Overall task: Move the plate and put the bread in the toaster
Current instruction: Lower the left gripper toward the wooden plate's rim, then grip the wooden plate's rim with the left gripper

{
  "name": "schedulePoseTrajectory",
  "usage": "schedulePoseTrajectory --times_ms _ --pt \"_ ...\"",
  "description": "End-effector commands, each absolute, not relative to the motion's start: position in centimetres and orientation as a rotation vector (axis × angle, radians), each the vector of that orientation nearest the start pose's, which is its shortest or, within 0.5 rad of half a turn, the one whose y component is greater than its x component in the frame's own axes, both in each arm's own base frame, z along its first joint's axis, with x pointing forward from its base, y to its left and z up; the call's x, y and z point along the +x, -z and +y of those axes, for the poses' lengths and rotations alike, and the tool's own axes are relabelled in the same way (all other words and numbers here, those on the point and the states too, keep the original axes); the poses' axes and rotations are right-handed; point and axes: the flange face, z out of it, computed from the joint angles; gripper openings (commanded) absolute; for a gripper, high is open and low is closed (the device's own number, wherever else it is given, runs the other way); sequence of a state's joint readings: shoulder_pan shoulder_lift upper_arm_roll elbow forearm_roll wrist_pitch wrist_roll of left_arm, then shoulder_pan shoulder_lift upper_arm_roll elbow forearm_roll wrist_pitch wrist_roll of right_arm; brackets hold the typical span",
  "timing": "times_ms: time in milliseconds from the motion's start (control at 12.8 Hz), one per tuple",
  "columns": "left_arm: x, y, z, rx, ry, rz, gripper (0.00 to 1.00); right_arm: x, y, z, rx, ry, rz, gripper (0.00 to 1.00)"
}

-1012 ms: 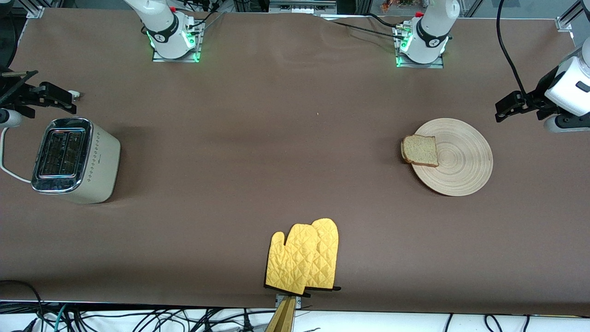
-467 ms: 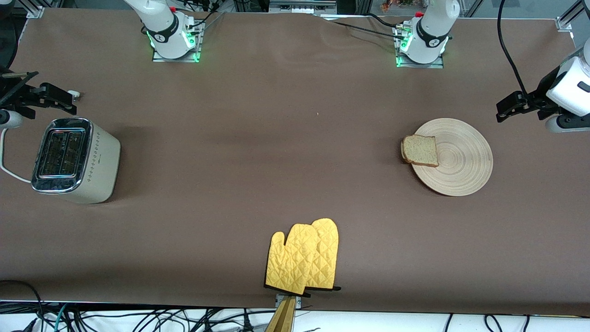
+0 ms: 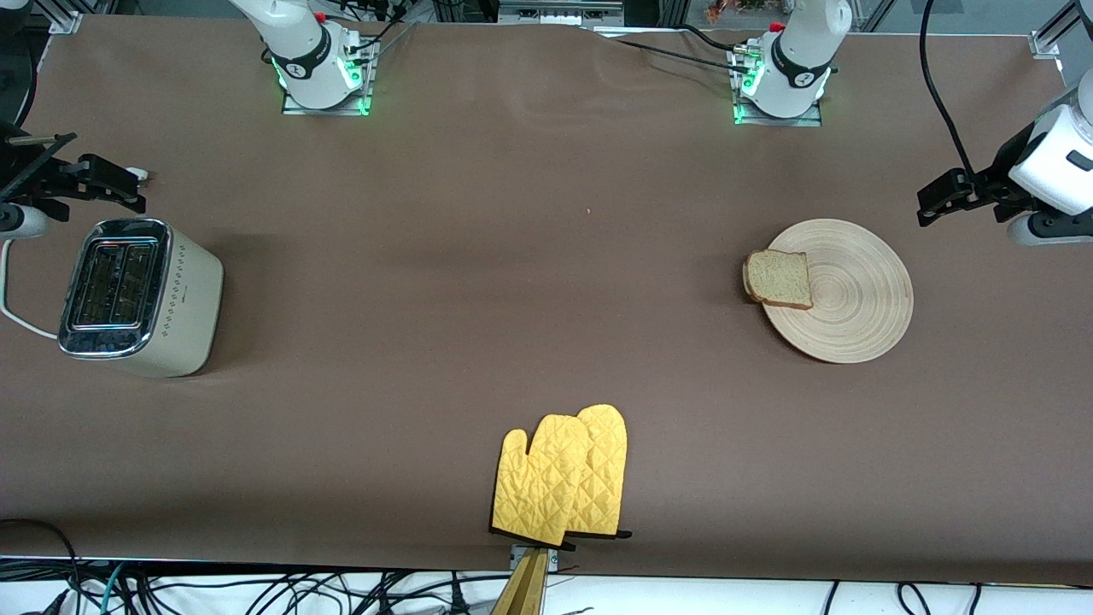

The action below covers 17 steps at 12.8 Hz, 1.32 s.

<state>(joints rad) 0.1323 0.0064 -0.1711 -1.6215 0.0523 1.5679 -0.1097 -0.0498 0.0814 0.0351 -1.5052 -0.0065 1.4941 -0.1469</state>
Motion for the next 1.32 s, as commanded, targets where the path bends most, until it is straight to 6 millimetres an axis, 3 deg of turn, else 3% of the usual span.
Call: schedulePoseTrajectory --times_ms 0,78,156,234,389,701,934,1246 --pt "55.7 -60.3 -1.7 -3.111 -0.090 -0.102 1.00 57.4 -60.8 -1.1 -3.120 -0.128 -0.194 1.00" --pt "55.6 -60.3 -2.0 -3.116 -0.098 -0.100 1.00 57.4 -60.8 -1.0 -3.120 -0.128 -0.199 1.00" --pt "55.4 -58.9 -3.2 -3.115 -0.159 -0.076 1.00 57.4 -60.8 -0.9 -3.119 -0.128 -0.204 1.00" --pt "55.2 -58.2 -2.6 -3.117 -0.227 -0.078 1.00 57.4 -60.8 -0.9 -3.119 -0.128 -0.204 1.00" --pt "56.2 -54.1 -1.1 -3.087 -0.357 -0.094 1.00 57.4 -60.8 -0.9 -3.119 -0.128 -0.201 1.00" --pt "57.9 -44.7 8.7 -3.260 -0.550 -0.154 1.00 57.4 -60.8 -0.8 -3.119 -0.128 -0.204 1.00" --pt "58.6 -38.6 12.8 -3.317 -0.678 -0.071 1.00 57.4 -60.8 -0.9 -3.119 -0.128 -0.206 1.00" --pt "58.1 -29.6 20.5 -3.554 -0.607 0.053 1.00 57.4 -60.8 -0.1 -3.118 -0.128 -0.228 1.00"
